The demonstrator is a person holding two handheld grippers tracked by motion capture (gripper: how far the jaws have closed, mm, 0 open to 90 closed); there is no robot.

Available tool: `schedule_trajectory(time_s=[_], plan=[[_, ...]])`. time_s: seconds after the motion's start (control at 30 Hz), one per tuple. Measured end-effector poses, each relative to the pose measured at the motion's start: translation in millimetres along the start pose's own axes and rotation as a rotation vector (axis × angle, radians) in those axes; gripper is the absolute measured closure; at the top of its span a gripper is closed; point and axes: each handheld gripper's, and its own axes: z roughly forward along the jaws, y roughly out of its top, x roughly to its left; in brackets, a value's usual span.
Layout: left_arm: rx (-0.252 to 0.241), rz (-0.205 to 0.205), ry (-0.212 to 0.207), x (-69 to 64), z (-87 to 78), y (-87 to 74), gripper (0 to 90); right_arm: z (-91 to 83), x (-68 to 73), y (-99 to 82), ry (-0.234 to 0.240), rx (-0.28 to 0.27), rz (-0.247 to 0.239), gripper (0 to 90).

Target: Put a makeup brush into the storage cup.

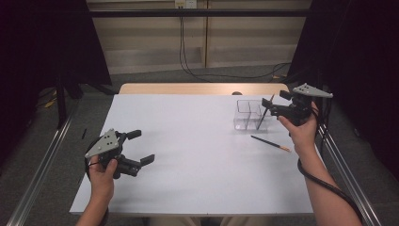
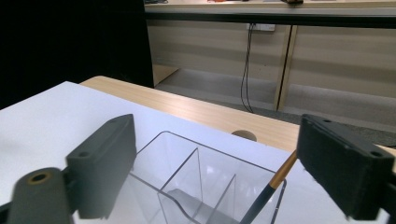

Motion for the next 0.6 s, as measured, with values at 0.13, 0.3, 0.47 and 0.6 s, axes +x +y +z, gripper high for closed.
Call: schedule_trajectory(time_s=[0.13,0.3,0.47,0.6], plan=[[-0.004,-0.002,-0.001,-0.3,-0.1,0.3,0.9,-1.3,1.5,-0.7,0.011,0.0,-0.001,7.0],[-0.003,-0.004,0.002,-0.8,0.3,0.3,1.0,-4.4,0.9,-0.2,0.024,-0.01,0.004,5.2],[-0.004,-0.003,0.002,-1.0,0.6,0.3,0.9,-7.4,1.3,-0.4,0.035,-0.002,-0.001,3.8],[-0.001,-0.001,0.002,-0.8,0.7,0.3,0.9,-9.3,1.4,-1.7,0.041,0.005,-0.002,3.7]])
